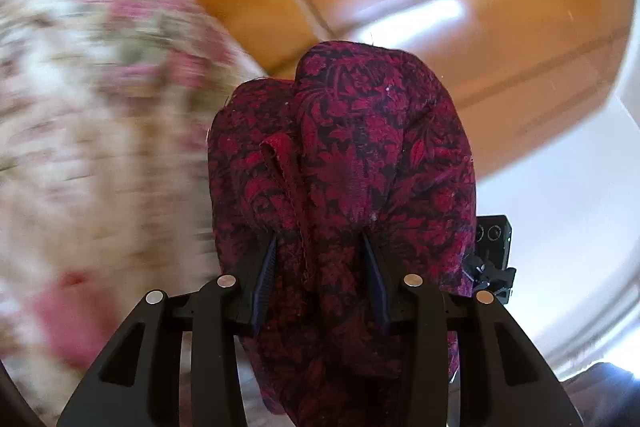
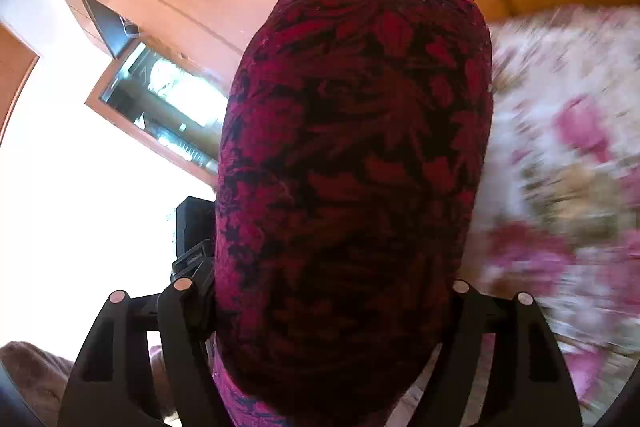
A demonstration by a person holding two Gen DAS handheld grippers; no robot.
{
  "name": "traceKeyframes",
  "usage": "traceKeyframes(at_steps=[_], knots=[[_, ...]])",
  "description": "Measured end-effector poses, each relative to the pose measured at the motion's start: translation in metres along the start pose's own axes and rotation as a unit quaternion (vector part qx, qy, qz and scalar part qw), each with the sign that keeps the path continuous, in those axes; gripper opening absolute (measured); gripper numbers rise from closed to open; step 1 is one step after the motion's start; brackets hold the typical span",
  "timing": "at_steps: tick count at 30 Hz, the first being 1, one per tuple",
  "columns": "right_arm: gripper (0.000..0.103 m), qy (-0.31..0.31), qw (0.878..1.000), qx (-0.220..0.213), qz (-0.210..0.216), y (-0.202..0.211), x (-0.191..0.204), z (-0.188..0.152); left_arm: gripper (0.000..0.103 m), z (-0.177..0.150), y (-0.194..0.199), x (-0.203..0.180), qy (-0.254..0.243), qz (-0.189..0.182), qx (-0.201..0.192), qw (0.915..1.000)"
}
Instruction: Fold small clothes
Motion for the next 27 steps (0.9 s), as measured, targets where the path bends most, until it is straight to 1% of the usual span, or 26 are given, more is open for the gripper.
traceKeyframes(at_steps=[3, 4, 6, 7, 8, 9, 10, 11, 12, 13, 14, 15, 16, 17, 18, 20, 21, 22, 23, 24, 25, 26, 27], knots=[[0.073, -0.012, 0.998, -0.049, -0.028, 0.07, -0.016, -0.009, 0.04, 0.022, -0.056, -0.048, -0.05, -0.022, 0.041, 0.9976], [0.073, -0.021, 0.997, -0.067, -0.043, 0.099, -0.027, -0.012, 0.04, 0.031, -0.083, -0.067, -0.07, -0.027, 0.06, 0.9953], [0.074, -0.045, 0.993, -0.092, -0.065, 0.136, -0.049, -0.019, 0.04, 0.043, -0.125, -0.094, -0.099, -0.024, 0.088, 0.9909], [0.074, -0.06, 0.99, -0.105, -0.077, 0.153, -0.062, -0.023, 0.04, 0.051, -0.159, -0.11, -0.112, -0.023, 0.11, 0.9874], [0.075, -0.088, 0.984, -0.122, -0.094, 0.176, -0.085, -0.031, 0.04, 0.054, -0.179, -0.117, -0.116, -0.02, 0.12, 0.9858], [0.077, -0.108, 0.98, -0.132, -0.106, 0.189, -0.101, -0.042, 0.04, 0.058, -0.202, -0.125, -0.122, -0.012, 0.134, 0.9833], [0.078, -0.127, 0.976, -0.139, -0.113, 0.198, -0.118, -0.049, 0.04, 0.06, -0.238, -0.135, -0.135, 0.01, 0.156, 0.9785], [0.079, -0.163, 0.968, -0.147, -0.122, 0.209, -0.145, -0.061, 0.04, 0.059, -0.257, -0.137, -0.137, 0.028, 0.169, 0.9755], [0.079, -0.198, 0.96, -0.15, -0.13, 0.214, -0.17, -0.073, 0.04, 0.058, -0.281, -0.136, -0.142, 0.055, 0.19, 0.97], [0.079, -0.24, 0.95, -0.146, -0.136, 0.215, -0.199, -0.091, 0.036, 0.052, -0.311, -0.134, -0.15, 0.11, 0.215, 0.9587], [0.08, -0.263, 0.944, -0.141, -0.139, 0.213, -0.214, -0.102, 0.03, 0.045, -0.334, -0.127, -0.155, 0.165, 0.239, 0.9444], [0.082, -0.281, 0.94, -0.134, -0.141, 0.207, -0.23, -0.115, 0.03, 0.037, -0.355, -0.124, -0.166, 0.201, 0.263, 0.929], [0.088, -0.283, 0.939, -0.139, -0.141, 0.206, -0.235, -0.122, 0.03, 0.027, -0.367, -0.129, -0.192, 0.226, 0.256, 0.9198], [0.096, -0.283, 0.936, -0.152, -0.144, 0.207, -0.236, -0.129, 0.03, 0.024, -0.369, -0.135, -0.206, 0.236, 0.247, 0.917], [0.098, -0.283, 0.934, -0.159, -0.147, 0.209, -0.235, -0.131, 0.03, 0.023, -0.367, -0.14, -0.211, 0.242, 0.241, 0.9159], [0.099, -0.277, 0.933, -0.168, -0.158, 0.212, -0.224, -0.133, 0.029, 0.022, -0.358, -0.148, -0.218, 0.244, 0.227, 0.9175], [0.099, -0.272, 0.931, -0.168, -0.177, 0.216, -0.218, -0.132, 0.029, 0.019, -0.35, -0.151, -0.225, 0.247, 0.22, 0.9164], [0.099, -0.268, 0.928, -0.169, -0.197, 0.224, -0.215, -0.131, 0.029, 0.016, -0.345, -0.155, -0.233, 0.255, 0.216, 0.9135], [0.099, -0.261, 0.922, -0.173, -0.229, 0.234, -0.206, -0.13, 0.029, 0.011, -0.341, -0.158, -0.242, 0.262, 0.212, 0.9099], [0.099, -0.249, 0.91, -0.188, -0.274, 0.243, -0.19, -0.123, 0.029, 0.007, -0.337, -0.163, -0.253, 0.269, 0.205, 0.9066], [0.097, -0.241, 0.904, -0.198, -0.292, 0.246, -0.187, -0.121, 0.029, 0.0, -0.333, -0.164, -0.265, 0.277, 0.196, 0.9024], [0.092, -0.223, 0.896, -0.214, -0.318, 0.252, -0.169, -0.111, 0.029, 0.003, -0.33, -0.165, -0.269, 0.282, 0.19, 0.9011], [0.087, -0.212, 0.895, -0.217, -0.328, 0.253, -0.162, -0.099, 0.029, 0.007, -0.332, -0.165, -0.269, 0.284, 0.184, 0.9018]])
Point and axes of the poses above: each gripper's, at about its wrist camera, not at the fingertips, and y roughly against the way its jaws point, x to its left, z to its top, the point moved 5 cm from there along -y, roughly the way its jaws point, and after that the axes turned 15 degrees about x, right-handed, at the moved point
